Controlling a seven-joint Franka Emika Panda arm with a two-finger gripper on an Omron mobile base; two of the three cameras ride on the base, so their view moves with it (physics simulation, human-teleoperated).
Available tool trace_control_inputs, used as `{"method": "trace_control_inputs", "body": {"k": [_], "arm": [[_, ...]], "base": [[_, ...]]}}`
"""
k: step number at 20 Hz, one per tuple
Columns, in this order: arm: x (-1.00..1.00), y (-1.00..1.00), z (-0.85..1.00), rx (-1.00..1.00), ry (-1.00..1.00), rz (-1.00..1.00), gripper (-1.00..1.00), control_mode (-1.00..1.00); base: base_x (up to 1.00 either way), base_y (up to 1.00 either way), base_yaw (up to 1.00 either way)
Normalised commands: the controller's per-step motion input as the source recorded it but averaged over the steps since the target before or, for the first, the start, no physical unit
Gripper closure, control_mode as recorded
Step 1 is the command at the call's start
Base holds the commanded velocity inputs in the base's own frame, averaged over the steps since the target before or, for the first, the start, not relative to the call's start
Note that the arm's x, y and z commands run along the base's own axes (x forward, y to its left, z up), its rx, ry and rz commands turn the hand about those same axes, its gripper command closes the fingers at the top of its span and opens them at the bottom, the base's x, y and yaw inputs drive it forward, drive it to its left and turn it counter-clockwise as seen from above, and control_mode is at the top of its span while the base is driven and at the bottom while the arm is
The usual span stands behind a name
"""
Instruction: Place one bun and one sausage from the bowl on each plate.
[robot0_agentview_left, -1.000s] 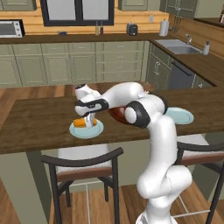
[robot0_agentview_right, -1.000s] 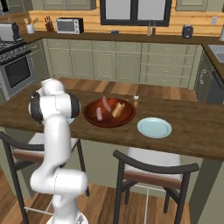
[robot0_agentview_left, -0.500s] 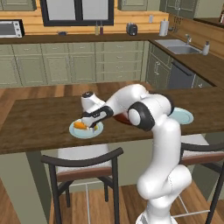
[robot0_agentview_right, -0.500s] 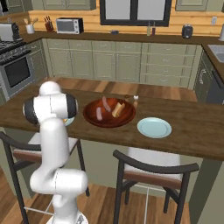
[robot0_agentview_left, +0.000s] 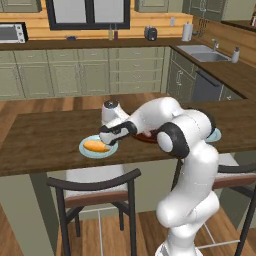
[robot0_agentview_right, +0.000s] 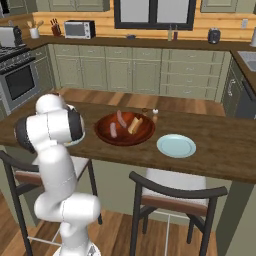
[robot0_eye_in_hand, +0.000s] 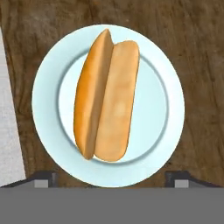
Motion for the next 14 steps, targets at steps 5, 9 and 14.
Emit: {"method": "trace_control_inputs", "body": {"k": [5,9,14], "arm": [[-0.48,-0.69,1.00,0.05,-0.21,-0.09,-1.00,-1.00],[-0.43,-1.00,0.99,0.21,0.03,-0.39,-1.00,-1.00],[-0.15,-1.00,0.82,0.36,0.35,-0.47,-1.00,-1.00]], "base": [[0.00,0.00,0.00],[0.00,0.00,0.00],[0.00,0.00,0.00]]}}
